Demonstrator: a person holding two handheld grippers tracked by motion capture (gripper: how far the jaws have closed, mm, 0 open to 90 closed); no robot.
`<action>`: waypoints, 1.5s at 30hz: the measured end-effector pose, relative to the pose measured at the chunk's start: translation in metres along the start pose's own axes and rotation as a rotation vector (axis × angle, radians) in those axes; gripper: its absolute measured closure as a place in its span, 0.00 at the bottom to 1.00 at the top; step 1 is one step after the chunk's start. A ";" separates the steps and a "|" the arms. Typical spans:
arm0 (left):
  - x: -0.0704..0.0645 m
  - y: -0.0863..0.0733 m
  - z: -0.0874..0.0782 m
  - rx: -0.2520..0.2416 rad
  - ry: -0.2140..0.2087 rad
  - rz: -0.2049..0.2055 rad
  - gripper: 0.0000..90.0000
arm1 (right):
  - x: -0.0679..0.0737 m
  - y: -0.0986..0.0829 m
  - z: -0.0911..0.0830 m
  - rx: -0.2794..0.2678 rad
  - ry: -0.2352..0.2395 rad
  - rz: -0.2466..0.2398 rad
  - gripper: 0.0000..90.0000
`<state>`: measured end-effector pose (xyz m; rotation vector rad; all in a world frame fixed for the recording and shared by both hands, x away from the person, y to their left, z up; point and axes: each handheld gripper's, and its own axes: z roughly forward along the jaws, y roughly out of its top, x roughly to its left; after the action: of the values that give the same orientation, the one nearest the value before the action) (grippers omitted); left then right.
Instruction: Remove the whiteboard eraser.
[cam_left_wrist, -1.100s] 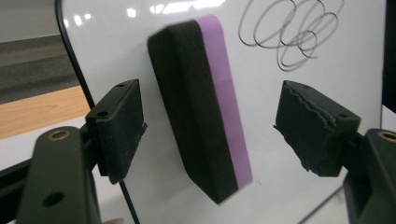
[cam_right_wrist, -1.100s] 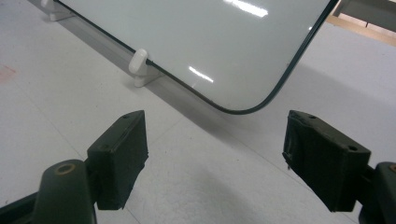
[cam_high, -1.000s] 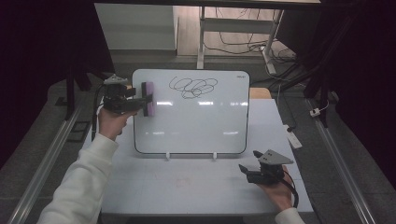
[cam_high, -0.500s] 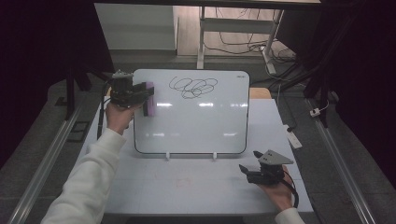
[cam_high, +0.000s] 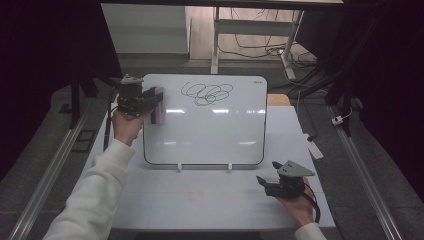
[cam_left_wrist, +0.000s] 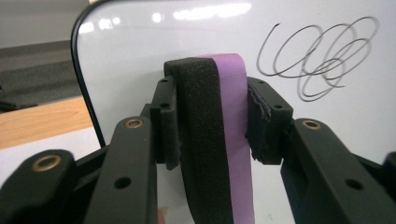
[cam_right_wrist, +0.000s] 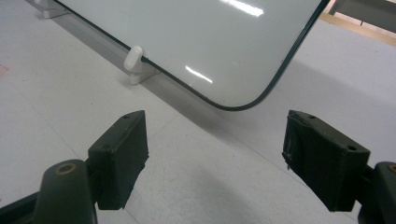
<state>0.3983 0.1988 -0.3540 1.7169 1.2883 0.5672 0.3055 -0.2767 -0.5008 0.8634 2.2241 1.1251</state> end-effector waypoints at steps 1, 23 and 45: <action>-0.002 0.000 -0.007 -0.008 -0.001 0.012 0.66 | 0.000 0.000 0.000 -0.001 -0.001 0.000 0.24; -0.028 -0.037 -0.045 -0.031 -0.194 0.079 0.66 | 0.000 0.001 -0.002 -0.027 -0.008 0.003 0.25; -0.039 -0.076 -0.048 -0.028 -0.300 0.098 0.66 | 0.001 0.002 -0.003 -0.036 0.007 0.012 0.25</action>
<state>0.3081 0.1852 -0.3892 1.7714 0.9846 0.3644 0.3033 -0.2763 -0.4981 0.8602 2.2003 1.1725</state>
